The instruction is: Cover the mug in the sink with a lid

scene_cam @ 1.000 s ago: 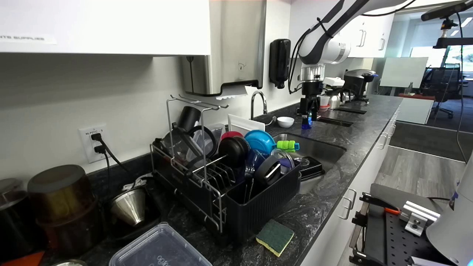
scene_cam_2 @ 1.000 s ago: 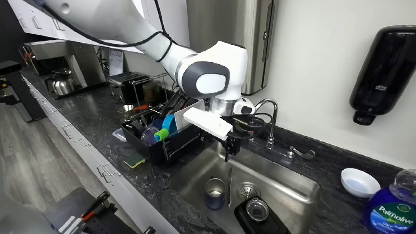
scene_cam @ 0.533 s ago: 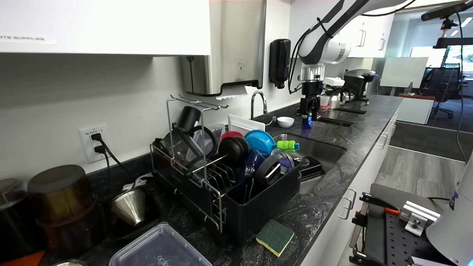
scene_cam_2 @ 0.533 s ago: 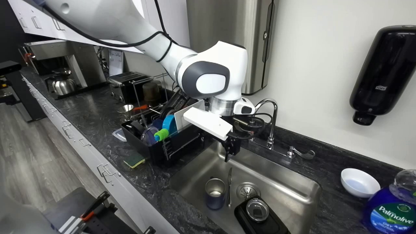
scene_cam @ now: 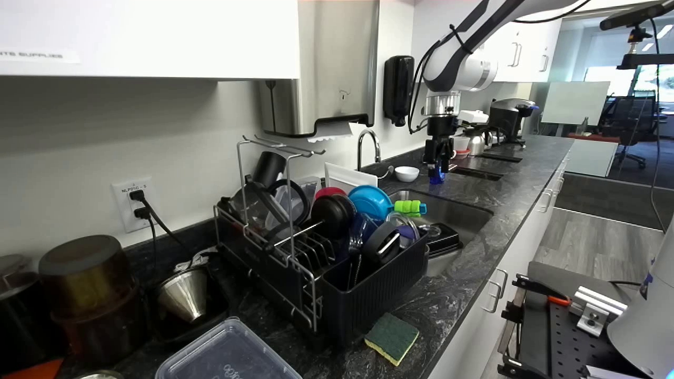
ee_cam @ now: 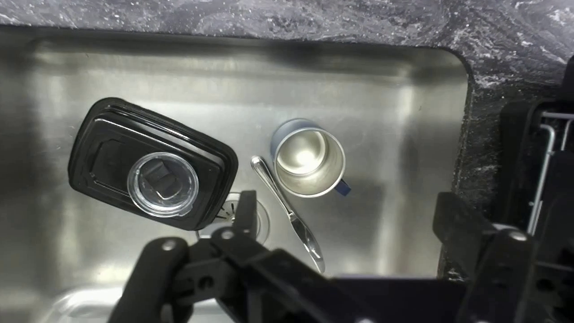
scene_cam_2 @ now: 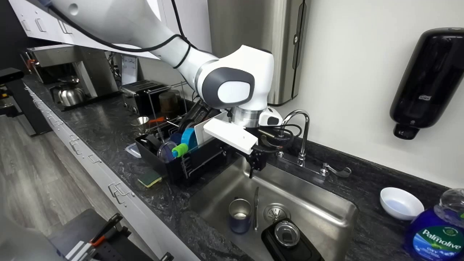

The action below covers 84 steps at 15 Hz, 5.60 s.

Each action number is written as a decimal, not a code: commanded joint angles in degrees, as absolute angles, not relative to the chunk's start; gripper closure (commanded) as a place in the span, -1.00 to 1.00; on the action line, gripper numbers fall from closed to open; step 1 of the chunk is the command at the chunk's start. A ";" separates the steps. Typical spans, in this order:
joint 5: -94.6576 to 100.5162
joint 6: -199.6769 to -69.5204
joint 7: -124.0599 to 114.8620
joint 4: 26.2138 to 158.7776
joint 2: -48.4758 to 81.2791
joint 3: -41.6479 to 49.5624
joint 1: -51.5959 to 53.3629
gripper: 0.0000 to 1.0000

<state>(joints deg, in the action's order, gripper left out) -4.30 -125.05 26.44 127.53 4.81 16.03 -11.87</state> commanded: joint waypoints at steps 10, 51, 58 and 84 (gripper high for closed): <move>-9.16 -134.15 25.98 117.35 19.00 9.98 -15.99 -1.00; -5.92 -138.14 20.24 97.57 50.33 7.32 -25.57 -1.00; -5.24 -137.76 19.59 97.53 50.53 7.27 -25.60 -1.00; -3.74 -147.05 20.86 97.76 53.20 6.40 -27.94 0.87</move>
